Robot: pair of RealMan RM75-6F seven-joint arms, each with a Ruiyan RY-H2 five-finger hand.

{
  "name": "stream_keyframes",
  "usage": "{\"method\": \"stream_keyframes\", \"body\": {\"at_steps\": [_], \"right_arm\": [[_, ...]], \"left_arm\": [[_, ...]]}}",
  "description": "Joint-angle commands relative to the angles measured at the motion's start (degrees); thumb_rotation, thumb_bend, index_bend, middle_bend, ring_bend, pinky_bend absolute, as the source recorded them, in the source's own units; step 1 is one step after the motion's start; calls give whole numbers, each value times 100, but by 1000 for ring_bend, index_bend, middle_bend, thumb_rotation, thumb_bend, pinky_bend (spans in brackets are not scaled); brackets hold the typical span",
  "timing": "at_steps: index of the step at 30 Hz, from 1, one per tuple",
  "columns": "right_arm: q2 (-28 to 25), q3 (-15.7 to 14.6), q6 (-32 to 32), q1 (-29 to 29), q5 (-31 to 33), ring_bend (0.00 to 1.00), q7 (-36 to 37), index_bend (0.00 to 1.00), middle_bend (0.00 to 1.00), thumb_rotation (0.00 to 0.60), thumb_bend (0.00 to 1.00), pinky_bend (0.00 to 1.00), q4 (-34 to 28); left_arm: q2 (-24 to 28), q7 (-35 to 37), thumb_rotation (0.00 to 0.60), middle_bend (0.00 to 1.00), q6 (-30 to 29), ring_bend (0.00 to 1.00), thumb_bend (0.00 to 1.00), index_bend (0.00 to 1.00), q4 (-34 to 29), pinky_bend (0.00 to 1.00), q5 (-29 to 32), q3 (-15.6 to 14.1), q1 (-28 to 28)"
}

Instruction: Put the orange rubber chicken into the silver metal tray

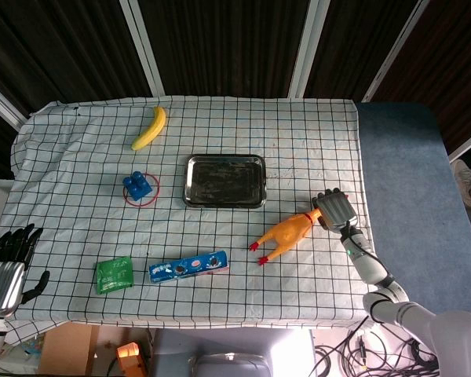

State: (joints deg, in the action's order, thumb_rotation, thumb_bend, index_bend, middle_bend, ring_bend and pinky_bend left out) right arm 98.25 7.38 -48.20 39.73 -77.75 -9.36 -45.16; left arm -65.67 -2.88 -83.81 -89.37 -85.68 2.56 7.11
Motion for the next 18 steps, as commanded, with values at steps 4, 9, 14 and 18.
{"method": "stream_keyframes", "body": {"at_steps": [4,9,14,18], "right_arm": [[93,-254,-405,-41,-457,730,502,838,718,600,446,778,158],[-149,-454,-825,-61,-873,760,885,849,738,600,461,810,-106],[-627,-538,-1309,-133,-1157,760,820,849,739,600,467,810,-719],[-1077,-567,-1507,-147,-1308,760,732,849,739,600,468,810,-1347]], "left_arm": [[20,-25,600,0,-49,0,371,0,-31,26,-17,-25,-40],[33,-17,600,0,-89,0,371,0,-53,26,-138,-75,-49],[12,-70,600,0,-33,0,373,0,-49,26,-159,-99,-26],[10,15,600,0,-75,0,373,0,-34,26,-334,-151,-10]]}}
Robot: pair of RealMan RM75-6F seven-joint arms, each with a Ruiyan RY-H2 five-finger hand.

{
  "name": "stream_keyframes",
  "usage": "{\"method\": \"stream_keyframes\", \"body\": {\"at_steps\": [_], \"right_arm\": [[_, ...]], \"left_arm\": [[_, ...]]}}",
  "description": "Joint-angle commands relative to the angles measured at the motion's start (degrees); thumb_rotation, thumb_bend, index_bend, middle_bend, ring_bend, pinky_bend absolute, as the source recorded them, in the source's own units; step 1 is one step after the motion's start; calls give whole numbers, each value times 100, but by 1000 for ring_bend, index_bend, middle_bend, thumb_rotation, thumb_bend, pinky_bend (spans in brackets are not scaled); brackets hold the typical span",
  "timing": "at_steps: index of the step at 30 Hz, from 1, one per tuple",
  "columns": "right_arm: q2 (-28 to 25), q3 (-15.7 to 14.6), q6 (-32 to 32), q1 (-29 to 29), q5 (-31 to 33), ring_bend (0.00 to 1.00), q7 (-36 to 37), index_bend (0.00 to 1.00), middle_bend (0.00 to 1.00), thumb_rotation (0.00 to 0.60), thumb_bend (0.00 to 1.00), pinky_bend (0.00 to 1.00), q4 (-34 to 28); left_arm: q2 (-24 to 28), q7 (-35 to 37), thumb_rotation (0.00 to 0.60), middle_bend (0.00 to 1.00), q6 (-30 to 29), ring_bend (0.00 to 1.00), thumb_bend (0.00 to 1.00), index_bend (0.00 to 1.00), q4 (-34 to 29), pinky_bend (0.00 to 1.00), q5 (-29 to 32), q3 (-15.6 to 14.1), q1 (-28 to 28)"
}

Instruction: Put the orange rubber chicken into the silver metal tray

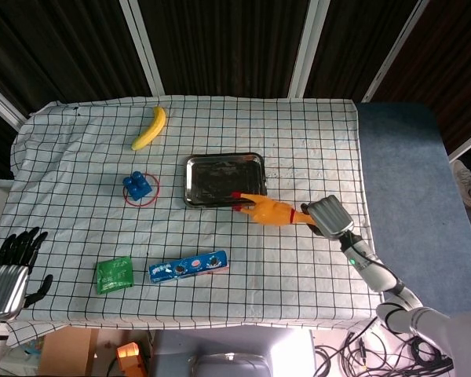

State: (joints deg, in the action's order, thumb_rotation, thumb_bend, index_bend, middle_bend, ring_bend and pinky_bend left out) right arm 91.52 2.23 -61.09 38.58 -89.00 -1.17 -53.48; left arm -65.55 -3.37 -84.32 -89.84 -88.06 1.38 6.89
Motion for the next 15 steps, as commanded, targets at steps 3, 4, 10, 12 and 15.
{"method": "stream_keyframes", "body": {"at_steps": [3,4,10,12,15], "right_arm": [[-673,-12,-300,-9,-235,760,-190,849,739,600,467,810,-1000],[-741,10,-297,13,-241,760,-238,849,739,600,468,810,-1139],[-1018,268,-119,251,-156,760,-654,849,739,600,468,810,-2081],[-1048,378,-6,348,-68,760,-808,849,739,600,468,810,-2406],[-1053,495,142,467,42,760,-1046,849,739,600,468,810,-2753]], "left_arm": [[-52,328,600,0,-88,0,375,0,123,26,-449,-103,91],[-85,458,600,0,-114,0,374,0,184,26,-609,-133,136],[-317,1290,600,0,-90,0,351,0,473,26,-1515,-321,565],[-410,1384,600,0,18,0,344,0,480,25,-1656,-307,749],[-546,1469,600,0,119,0,330,0,480,18,-1772,-254,965]]}}
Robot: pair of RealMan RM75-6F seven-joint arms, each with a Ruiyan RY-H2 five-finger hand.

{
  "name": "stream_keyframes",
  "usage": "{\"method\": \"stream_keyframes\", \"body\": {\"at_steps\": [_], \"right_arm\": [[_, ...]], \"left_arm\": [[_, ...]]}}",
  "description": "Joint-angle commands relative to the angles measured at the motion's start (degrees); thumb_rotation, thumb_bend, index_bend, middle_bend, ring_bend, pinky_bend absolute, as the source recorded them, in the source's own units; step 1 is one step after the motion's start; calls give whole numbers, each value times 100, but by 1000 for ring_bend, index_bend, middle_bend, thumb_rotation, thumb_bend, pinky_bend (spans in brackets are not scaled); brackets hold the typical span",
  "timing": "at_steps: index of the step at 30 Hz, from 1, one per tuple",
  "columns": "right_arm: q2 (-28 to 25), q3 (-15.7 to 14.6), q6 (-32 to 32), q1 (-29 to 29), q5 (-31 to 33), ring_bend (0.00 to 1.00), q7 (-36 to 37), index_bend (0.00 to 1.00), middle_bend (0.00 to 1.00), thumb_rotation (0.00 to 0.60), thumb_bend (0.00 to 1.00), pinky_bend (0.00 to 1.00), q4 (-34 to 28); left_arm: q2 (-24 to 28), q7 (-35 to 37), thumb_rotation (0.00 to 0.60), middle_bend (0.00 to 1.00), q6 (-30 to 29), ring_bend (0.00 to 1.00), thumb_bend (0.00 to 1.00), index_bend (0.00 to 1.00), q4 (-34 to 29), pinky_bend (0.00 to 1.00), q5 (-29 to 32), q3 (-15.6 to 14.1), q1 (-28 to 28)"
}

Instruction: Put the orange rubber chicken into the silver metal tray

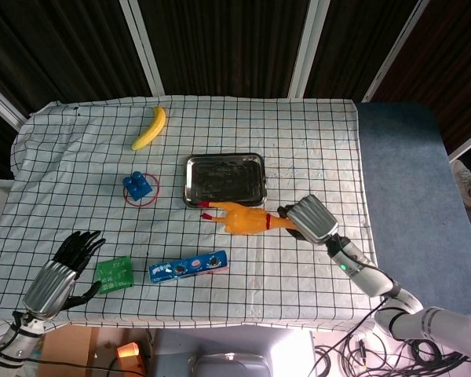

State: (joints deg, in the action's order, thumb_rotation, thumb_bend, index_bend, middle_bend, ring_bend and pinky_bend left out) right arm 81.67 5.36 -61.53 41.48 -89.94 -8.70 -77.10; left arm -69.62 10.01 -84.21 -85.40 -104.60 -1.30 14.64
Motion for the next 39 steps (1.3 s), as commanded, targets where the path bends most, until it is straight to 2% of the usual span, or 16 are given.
{"method": "stream_keyframes", "body": {"at_steps": [1,4,6,12,19,26,32,36,39], "right_arm": [[-58,226,244,220,188,760,-366,849,739,600,468,810,-518],[-26,378,470,350,453,760,-539,850,739,600,468,810,-995],[19,481,604,468,613,760,-865,851,739,600,468,811,-1260],[256,645,831,684,1195,760,-1754,857,742,600,468,811,-1609],[546,801,876,877,1761,760,-2205,860,744,600,468,811,-1656],[631,832,822,949,1882,760,-2320,862,746,600,468,810,-1680],[723,862,751,1048,2027,760,-2462,864,747,600,468,811,-1758],[767,865,713,1095,2119,760,-2526,866,748,600,468,810,-1803],[778,840,694,1121,2201,760,-2611,866,748,600,468,811,-1836]], "left_arm": [[-192,232,600,0,150,0,321,0,30,16,-145,33,273],[-267,700,600,0,387,0,286,0,-28,9,-139,67,563],[-300,1027,600,0,589,0,271,0,-119,2,13,197,791],[-553,1087,600,0,784,0,259,0,-107,0,405,515,1093],[-713,1062,600,0,1244,0,251,0,-154,0,656,502,1369],[-772,1076,600,0,1457,0,231,0,-161,0,780,468,1487],[-1074,1288,600,0,1705,0,227,0,33,8,1062,590,1709],[-1280,1322,600,0,1715,0,223,0,208,49,1172,668,1797],[-1457,1263,600,27,1595,14,220,0,333,143,1290,762,1795]]}}
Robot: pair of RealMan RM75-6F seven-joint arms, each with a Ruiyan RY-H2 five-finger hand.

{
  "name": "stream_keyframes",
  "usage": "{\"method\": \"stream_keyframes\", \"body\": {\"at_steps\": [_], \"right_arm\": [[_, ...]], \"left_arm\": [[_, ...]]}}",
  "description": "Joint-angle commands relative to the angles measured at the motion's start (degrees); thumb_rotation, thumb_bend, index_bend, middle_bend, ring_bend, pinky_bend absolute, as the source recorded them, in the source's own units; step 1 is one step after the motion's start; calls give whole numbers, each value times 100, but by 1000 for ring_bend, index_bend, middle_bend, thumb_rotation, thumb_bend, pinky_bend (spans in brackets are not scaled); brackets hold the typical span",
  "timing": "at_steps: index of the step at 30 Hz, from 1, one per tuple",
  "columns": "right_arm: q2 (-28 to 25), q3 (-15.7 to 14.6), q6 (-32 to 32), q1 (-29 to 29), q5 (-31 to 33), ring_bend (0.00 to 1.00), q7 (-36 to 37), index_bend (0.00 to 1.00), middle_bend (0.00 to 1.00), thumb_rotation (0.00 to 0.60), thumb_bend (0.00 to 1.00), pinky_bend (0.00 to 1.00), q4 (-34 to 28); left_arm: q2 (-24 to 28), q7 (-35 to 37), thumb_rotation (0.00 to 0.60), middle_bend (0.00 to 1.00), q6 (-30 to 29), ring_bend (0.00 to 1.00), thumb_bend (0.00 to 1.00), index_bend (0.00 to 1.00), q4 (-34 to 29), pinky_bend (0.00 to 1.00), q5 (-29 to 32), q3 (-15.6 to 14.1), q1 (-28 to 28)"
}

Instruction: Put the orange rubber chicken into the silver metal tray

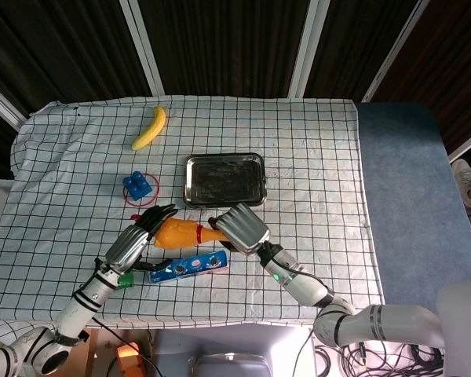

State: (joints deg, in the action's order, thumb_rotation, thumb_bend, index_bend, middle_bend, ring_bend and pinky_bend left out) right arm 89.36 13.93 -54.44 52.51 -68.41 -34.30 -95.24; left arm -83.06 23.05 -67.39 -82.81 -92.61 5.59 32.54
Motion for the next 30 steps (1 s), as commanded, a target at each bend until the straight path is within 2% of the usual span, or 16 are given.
{"method": "stream_keyframes", "body": {"at_steps": [1,2,4,6,9,11,12,14,16,21,23,24,26,28,30], "right_arm": [[11,-25,-22,26,73,760,-78,866,748,600,468,811,-27],[13,-36,-31,35,105,760,-111,866,748,600,468,811,-28],[21,-47,-42,46,166,760,-150,866,748,600,468,810,-21],[33,-54,-62,59,219,760,-175,866,748,600,468,811,-9],[39,-59,-92,74,277,760,-193,867,748,600,468,811,-6],[36,-67,-112,85,308,760,-212,867,748,600,468,810,-25],[36,-71,-121,89,320,760,-223,867,748,600,468,811,-35],[37,-85,-146,96,344,760,-247,867,748,600,468,811,-57],[34,-103,-166,100,370,760,-281,867,748,600,468,811,-71],[26,-144,-209,115,467,760,-376,867,748,600,468,811,-76],[27,-151,-223,120,476,760,-372,867,748,600,468,811,-71],[25,-157,-232,121,476,760,-366,867,748,600,468,811,-71],[21,-165,-256,123,463,760,-366,867,748,600,468,811,-68],[17,-168,-284,125,457,760,-368,867,749,600,468,811,-66],[14,-168,-313,124,470,760,-371,867,748,600,468,810,-66]], "left_arm": [[-162,-55,600,86,-123,61,225,25,99,205,120,91,0],[-208,-43,600,142,-157,104,228,64,114,251,158,106,-8],[-313,-8,600,380,-270,289,241,285,165,420,195,150,-26],[-435,78,600,578,-388,455,268,474,204,588,244,182,-58],[-558,70,600,753,-494,609,352,627,231,769,255,166,-91],[-603,7,600,820,-534,668,460,689,251,837,221,133,-94],[-639,-66,600,876,-565,719,567,730,267,888,239,140,-106],[-736,-268,600,933,-652,776,666,757,340,940,217,143,-114],[-808,-434,600,975,-715,819,706,774,415,983,185,132,-119],[-919,-622,600,996,-821,842,729,790,473,1000,163,126,-126],[-946,-533,600,984,-832,826,691,781,447,983,217,148,-136],[-888,-512,600,936,-741,771,630,739,405,926,224,106,-119],[-827,-521,600,739,-733,587,494,551,444,743,118,58,-83],[-723,-478,600,360,-572,287,366,199,431,464,86,-47,-43],[-532,-285,600,84,-300,68,302,20,230,266,162,-105,24]]}}
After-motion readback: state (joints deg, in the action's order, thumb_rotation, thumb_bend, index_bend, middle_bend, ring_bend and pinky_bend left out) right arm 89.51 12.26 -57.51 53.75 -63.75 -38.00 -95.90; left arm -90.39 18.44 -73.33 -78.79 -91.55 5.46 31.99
